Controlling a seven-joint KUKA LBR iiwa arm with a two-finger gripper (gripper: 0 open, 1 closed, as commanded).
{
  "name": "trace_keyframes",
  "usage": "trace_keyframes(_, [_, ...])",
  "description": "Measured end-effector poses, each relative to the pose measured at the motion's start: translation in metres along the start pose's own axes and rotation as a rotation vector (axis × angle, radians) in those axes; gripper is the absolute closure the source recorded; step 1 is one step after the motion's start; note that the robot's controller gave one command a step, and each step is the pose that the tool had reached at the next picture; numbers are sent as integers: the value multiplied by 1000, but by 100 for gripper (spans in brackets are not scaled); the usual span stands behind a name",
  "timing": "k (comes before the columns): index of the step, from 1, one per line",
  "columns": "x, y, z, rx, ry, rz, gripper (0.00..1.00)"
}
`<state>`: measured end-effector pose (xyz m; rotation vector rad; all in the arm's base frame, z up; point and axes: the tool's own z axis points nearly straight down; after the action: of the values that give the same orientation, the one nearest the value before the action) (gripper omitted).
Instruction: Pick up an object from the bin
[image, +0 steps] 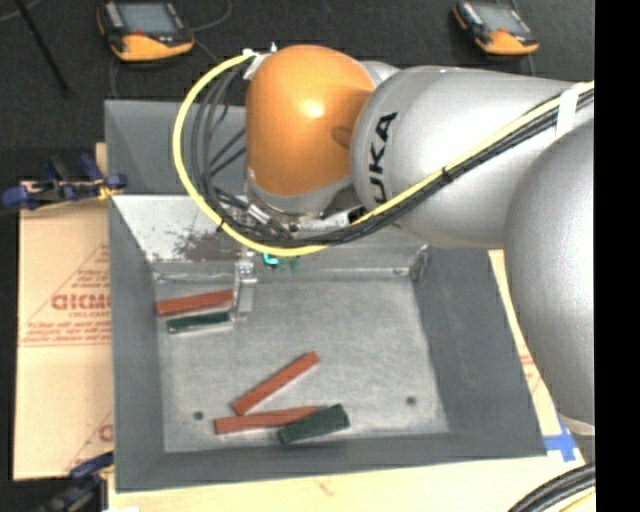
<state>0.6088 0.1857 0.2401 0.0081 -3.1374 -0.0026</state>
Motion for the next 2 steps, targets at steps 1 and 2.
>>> trace_keyframes(1, [7,-29,170,-3,-15,-51,0])
trace_keyframes(2, [-47,10,136,0,-17,-85,0])
